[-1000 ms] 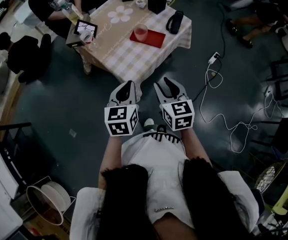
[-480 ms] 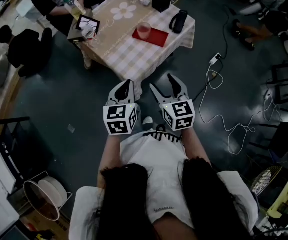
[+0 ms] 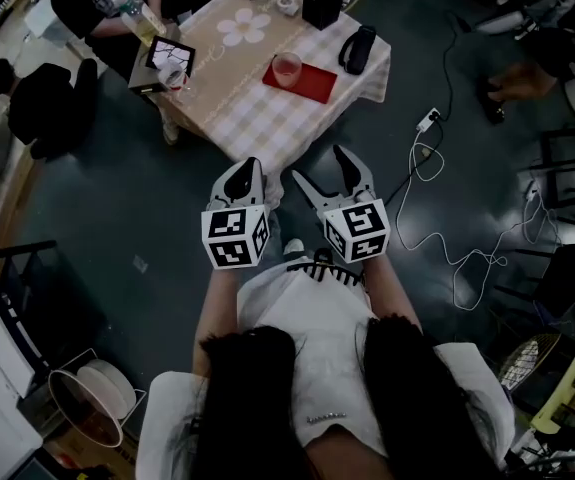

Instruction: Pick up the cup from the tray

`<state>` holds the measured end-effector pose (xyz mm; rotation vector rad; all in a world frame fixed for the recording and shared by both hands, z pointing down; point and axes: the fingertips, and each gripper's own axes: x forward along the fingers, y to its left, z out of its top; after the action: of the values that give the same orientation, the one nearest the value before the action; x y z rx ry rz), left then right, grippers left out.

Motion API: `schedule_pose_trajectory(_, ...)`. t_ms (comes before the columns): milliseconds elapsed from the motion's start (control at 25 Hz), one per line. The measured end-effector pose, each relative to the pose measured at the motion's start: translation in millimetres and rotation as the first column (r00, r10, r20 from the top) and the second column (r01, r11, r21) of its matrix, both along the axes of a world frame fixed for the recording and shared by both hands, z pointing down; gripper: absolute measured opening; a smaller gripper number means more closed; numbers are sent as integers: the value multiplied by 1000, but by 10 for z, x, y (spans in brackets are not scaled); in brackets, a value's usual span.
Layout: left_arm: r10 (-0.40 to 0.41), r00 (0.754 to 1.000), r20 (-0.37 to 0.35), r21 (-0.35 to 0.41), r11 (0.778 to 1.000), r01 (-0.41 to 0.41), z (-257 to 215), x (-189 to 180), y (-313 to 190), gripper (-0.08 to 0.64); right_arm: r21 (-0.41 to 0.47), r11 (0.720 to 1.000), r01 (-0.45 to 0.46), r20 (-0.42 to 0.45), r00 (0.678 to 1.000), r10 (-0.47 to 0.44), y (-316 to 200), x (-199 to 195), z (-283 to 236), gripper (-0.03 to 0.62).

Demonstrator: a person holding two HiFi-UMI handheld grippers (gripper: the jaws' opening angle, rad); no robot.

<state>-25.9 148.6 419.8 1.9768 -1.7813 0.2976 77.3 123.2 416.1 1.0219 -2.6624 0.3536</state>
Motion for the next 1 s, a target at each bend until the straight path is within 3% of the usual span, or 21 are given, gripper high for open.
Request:
schedule_pose_trajectory(200, 19, 1000, 4, -14, 1000, -19, 57, -86, -246, 5, -15, 1000, 16, 42, 999, -15, -199, -105, -1, 351)
schedule_pose_trajectory(440, 23, 1000, -2, -27, 999, -23, 126, -290, -599, 5, -5, 1000, 1, -2, 1000, -1, -569, -273, 47, 351)
schedule_pose_trajectory(560, 35, 999, -6, -29, 999, -36, 139, -380, -805, 5, -11, 1000, -28, 27, 999, 28, -762, -339, 32, 351)
schedule_pose_trajectory(1000, 129, 992, -14, -57, 990, -129, 203, -660, -1392, 6, 25, 991, -131, -47, 990, 132, -1290, -557, 108, 351)
